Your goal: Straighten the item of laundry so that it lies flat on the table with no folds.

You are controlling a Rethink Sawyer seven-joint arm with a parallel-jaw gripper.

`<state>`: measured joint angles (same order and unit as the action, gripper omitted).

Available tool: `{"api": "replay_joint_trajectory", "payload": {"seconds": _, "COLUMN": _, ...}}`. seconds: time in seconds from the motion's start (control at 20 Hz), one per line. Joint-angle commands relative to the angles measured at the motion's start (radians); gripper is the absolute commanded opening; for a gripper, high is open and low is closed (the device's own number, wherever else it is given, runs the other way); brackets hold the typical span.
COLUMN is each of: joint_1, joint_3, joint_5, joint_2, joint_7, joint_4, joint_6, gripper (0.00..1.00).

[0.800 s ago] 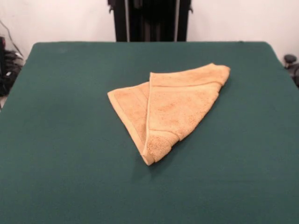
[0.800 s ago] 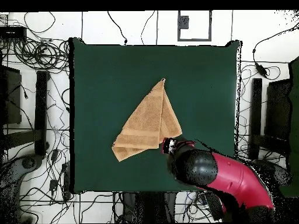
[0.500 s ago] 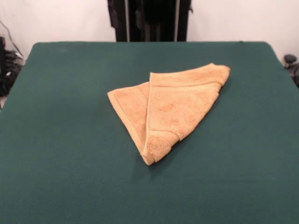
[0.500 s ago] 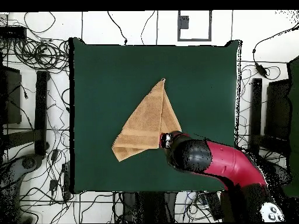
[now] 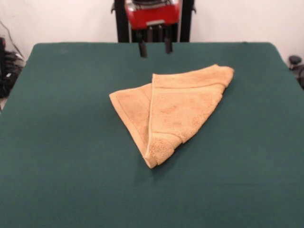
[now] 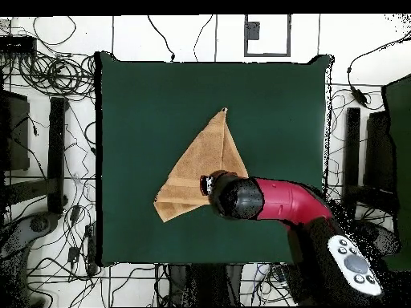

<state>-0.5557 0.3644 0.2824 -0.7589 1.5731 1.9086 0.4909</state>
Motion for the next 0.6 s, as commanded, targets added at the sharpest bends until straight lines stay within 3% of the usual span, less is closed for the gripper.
{"api": "replay_joint_trajectory", "payload": {"seconds": 0.05, "joint_1": 0.036, "joint_3": 0.145, "joint_5": 0.081, "joint_2": 0.116, "joint_7": -0.054, "joint_4": -0.061, "joint_6": -0.117, "gripper": 1.00}}
{"api": "replay_joint_trajectory", "payload": {"seconds": 0.6, "joint_1": 0.047, "joint_3": 0.168, "joint_5": 0.156, "joint_2": 0.224, "joint_7": -0.035, "joint_4": -0.139, "joint_6": -0.180, "gripper": 1.00}}
